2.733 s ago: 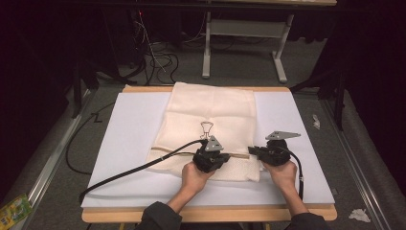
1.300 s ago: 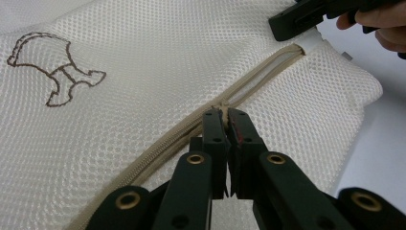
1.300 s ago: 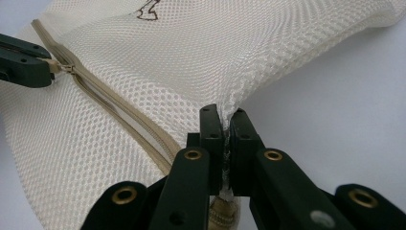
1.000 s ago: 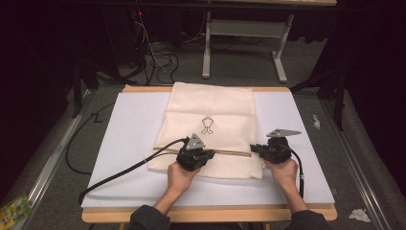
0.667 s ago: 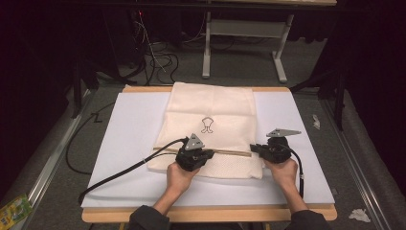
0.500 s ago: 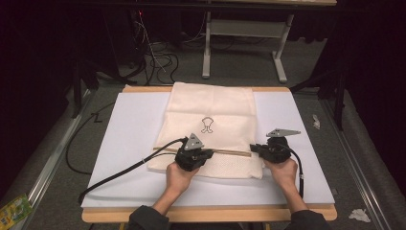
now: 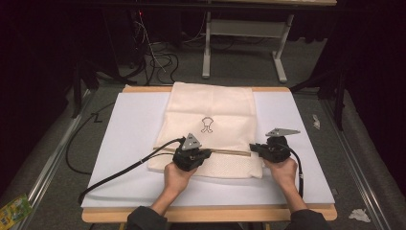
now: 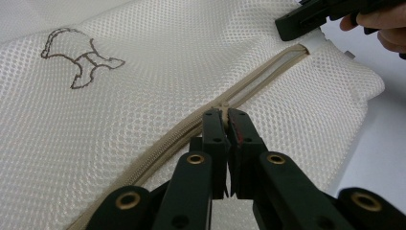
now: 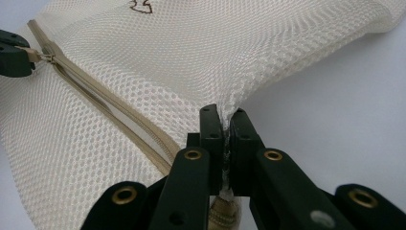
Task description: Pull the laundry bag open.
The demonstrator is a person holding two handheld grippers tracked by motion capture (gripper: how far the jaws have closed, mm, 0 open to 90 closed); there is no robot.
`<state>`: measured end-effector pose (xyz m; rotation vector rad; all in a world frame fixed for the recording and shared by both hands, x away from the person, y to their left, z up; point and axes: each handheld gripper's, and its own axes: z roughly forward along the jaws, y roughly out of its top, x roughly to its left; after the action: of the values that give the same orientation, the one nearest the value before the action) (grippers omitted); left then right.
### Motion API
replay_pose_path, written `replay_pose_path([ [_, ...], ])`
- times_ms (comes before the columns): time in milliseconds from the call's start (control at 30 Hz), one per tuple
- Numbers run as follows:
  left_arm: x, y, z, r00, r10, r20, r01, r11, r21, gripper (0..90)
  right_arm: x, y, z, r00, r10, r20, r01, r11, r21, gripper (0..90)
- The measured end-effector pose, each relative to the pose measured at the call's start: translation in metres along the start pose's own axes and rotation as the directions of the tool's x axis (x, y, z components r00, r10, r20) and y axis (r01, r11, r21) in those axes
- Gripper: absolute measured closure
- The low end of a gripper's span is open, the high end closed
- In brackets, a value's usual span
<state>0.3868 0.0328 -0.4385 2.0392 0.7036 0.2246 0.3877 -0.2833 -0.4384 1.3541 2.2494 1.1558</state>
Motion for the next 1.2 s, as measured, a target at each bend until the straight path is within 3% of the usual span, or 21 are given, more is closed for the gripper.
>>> replay_pose_path([
  [1200, 0.015, -0.007, -0.015, 0.9990, -0.038, -0.022, 0.038, 0.9992, -0.015, 87.3, -0.004, 0.000, 0.002, 0.9999, 0.010, 0.008, -0.010, 1.000, 0.005, 88.3],
])
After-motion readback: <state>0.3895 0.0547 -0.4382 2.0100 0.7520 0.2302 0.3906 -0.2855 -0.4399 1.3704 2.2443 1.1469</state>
